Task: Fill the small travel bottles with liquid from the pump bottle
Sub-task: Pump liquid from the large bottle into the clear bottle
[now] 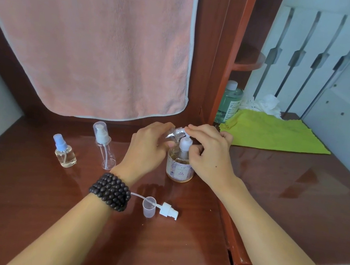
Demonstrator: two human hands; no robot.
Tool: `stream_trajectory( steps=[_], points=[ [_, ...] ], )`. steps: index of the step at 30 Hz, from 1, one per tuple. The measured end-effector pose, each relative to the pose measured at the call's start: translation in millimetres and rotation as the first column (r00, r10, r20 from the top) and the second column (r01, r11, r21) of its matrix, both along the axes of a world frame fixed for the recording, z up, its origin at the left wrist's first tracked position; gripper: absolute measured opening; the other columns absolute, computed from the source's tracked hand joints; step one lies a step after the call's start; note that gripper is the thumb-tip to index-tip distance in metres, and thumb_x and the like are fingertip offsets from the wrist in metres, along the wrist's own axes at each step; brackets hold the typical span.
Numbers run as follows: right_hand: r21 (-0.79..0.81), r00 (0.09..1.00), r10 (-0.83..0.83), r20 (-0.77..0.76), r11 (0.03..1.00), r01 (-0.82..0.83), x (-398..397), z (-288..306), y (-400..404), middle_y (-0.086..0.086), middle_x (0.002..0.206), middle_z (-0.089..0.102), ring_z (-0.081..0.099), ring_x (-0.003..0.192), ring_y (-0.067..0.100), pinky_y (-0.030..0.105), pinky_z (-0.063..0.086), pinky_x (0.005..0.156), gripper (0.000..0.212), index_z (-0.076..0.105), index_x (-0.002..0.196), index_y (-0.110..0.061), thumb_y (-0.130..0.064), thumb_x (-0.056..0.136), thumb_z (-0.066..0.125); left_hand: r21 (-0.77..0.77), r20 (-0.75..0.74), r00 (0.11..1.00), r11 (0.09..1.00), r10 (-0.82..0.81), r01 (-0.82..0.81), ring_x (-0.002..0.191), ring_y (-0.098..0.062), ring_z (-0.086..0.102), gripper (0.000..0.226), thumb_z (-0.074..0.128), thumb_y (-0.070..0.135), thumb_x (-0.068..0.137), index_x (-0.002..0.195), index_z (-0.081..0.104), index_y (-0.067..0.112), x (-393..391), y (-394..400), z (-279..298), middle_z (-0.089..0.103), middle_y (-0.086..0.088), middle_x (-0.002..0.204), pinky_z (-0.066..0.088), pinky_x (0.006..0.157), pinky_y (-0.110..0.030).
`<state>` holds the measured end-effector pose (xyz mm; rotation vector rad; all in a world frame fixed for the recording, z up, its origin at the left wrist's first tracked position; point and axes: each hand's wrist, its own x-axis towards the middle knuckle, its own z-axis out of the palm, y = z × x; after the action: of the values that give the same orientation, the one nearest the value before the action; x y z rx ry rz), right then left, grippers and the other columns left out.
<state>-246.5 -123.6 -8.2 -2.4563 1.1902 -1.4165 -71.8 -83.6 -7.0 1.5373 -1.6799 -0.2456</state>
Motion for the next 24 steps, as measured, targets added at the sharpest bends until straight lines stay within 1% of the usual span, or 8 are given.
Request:
stream_trajectory(
  steps=[3, 6, 9, 13, 18, 21, 24],
  points=[
    [-0.001, 1.0, -0.008, -0.005, 1.0, 0.008, -0.3, 0.8, -1.3, -0.01, 0.109, 0.071, 0.064, 0.097, 0.009, 0.037, 0.026, 0.086, 0.051, 0.078, 0.101, -0.02, -0.008, 0.068, 0.042, -0.003, 0.011, 1.0, 1.0, 0.001, -0.001, 0.096, -0.02, 0.063, 0.032, 0.061, 0.03, 0.08, 0.112, 0.057, 0.035, -0.7, -0.6, -0.9, 0.064, 0.011, 0.099, 0.052, 0.088, -0.051],
    [-0.003, 1.0, -0.02, -0.006, 1.0, 0.02, 1.6, -0.1, -1.8, -0.01, 0.103, 0.072, 0.065, 0.094, 0.01, 0.037, 0.026, 0.084, 0.052, 0.079, 0.097, -0.021, -0.014, 0.069, 0.036, 0.007, 0.015, 1.0, 1.0, 0.006, -0.006, 0.093, -0.02, 0.062, 0.031, 0.06, 0.03, 0.08, 0.11, 0.061, 0.033, -0.3, -1.4, -5.2, 0.062, 0.013, 0.096, 0.052, 0.086, -0.051],
    [0.0, 1.0, -0.026, -0.01, 1.0, 0.026, 2.4, -2.3, -2.6, -0.009, 0.1, 0.072, 0.066, 0.092, 0.011, 0.038, 0.026, 0.083, 0.048, 0.079, 0.096, -0.02, -0.005, 0.066, 0.045, 0.017, 0.006, 1.0, 1.0, 0.014, -0.014, 0.091, -0.02, 0.062, 0.03, 0.06, 0.029, 0.079, 0.109, 0.062, 0.031, -1.5, -0.7, -8.5, 0.062, 0.012, 0.094, 0.052, 0.086, -0.05],
    [0.006, 1.0, -0.011, -0.003, 1.0, 0.011, 2.0, -1.9, -2.0, -0.01, 0.105, 0.071, 0.064, 0.093, 0.009, 0.041, 0.029, 0.084, 0.048, 0.078, 0.099, -0.02, -0.006, 0.067, 0.045, 0.019, 0.028, 1.0, 1.0, 0.007, -0.008, 0.091, -0.019, 0.061, 0.029, 0.061, 0.03, 0.08, 0.109, 0.062, 0.032, -0.3, -0.8, -4.0, 0.061, 0.013, 0.093, 0.052, 0.086, -0.048],
    [0.015, 0.999, -0.005, -0.032, 1.0, 0.006, -0.7, -0.7, 1.2, -0.011, 0.116, 0.068, 0.062, 0.099, 0.004, 0.036, 0.026, 0.086, 0.053, 0.075, 0.109, -0.02, -0.004, 0.066, 0.049, 0.006, 0.038, 0.999, 1.0, 0.003, -0.003, 0.092, -0.018, 0.062, 0.03, 0.06, 0.032, 0.08, 0.11, 0.06, 0.034, 0.1, -1.2, 0.3, 0.063, 0.012, 0.096, 0.052, 0.085, -0.049],
    [0.012, 0.999, 0.001, -0.038, 1.0, 0.0, -0.4, -0.2, 0.8, -0.01, 0.115, 0.068, 0.062, 0.099, 0.006, 0.035, 0.025, 0.085, 0.052, 0.076, 0.108, -0.02, -0.004, 0.066, 0.049, 0.002, 0.034, 0.999, 1.0, 0.007, -0.007, 0.093, -0.017, 0.062, 0.03, 0.061, 0.031, 0.08, 0.11, 0.061, 0.034, 0.7, -1.6, -0.7, 0.063, 0.013, 0.096, 0.052, 0.085, -0.049],
    [0.008, 0.999, -0.015, -0.035, 1.0, 0.015, 0.2, 0.1, 0.0, -0.011, 0.111, 0.069, 0.062, 0.097, 0.005, 0.034, 0.025, 0.084, 0.051, 0.076, 0.105, -0.021, -0.011, 0.068, 0.044, 0.006, 0.029, 1.0, 1.0, 0.003, -0.004, 0.094, -0.018, 0.062, 0.031, 0.061, 0.03, 0.08, 0.111, 0.061, 0.034, 0.4, -3.3, -1.8, 0.063, 0.013, 0.097, 0.052, 0.086, -0.05]
  ],
)
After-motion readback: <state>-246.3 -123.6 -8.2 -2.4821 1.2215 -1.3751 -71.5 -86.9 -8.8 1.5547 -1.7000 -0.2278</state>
